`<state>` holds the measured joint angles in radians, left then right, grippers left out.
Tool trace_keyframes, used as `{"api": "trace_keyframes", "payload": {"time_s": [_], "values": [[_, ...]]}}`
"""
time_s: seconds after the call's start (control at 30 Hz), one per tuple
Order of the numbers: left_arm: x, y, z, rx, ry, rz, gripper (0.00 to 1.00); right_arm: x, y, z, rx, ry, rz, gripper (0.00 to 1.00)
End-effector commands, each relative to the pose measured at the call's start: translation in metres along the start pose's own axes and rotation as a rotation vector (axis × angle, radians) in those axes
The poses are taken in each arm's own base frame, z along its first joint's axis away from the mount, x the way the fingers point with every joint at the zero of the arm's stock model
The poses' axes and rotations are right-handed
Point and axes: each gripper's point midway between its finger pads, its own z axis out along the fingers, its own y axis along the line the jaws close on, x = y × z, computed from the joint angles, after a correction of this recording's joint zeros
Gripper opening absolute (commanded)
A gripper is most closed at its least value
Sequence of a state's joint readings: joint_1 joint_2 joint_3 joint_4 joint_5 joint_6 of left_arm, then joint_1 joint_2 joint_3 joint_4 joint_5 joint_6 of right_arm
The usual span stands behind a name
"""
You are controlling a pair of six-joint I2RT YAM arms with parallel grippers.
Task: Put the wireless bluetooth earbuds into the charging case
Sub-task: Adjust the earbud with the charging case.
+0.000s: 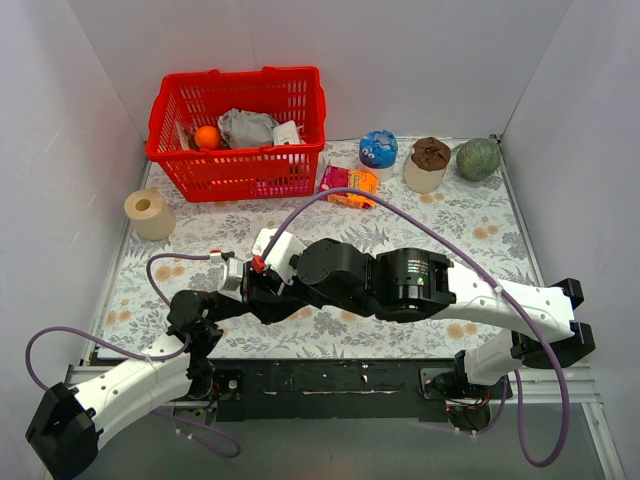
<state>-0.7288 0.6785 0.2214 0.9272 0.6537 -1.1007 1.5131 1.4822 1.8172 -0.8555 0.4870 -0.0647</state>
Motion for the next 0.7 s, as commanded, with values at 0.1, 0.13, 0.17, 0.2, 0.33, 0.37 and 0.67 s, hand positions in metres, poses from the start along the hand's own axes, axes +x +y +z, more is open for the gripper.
{"api": "trace_keyframes", "payload": {"time_s": [0.1,0.13,0.17,0.2,0.33,0.37,0.67], "values": [[-0.007,-0.002,0.002,0.002,-0.024,0.014,0.00,0.003,0.007,0.002,-0.031,-0.005,0.026,0.01],[-0.009,-0.002,0.002,0.002,-0.027,0.016,0.00,0.004,0.008,0.002,-0.034,0.000,0.025,0.01],[-0.009,-0.002,0.002,0.002,-0.026,0.015,0.00,0.005,0.010,0.003,-0.043,0.002,0.027,0.01],[-0.010,-0.001,0.002,0.001,-0.028,0.017,0.00,0.006,0.011,0.003,-0.047,0.006,0.027,0.01],[-0.010,-0.001,0.003,-0.004,-0.026,0.016,0.00,-0.002,-0.001,-0.005,0.002,-0.029,0.064,0.01],[-0.010,-0.001,0.003,-0.004,-0.026,0.016,0.00,-0.007,-0.010,-0.010,0.044,-0.056,0.081,0.01],[-0.010,0.003,-0.002,-0.052,-0.021,-0.006,0.00,0.000,-0.024,-0.037,0.060,-0.071,0.118,0.22]]}}
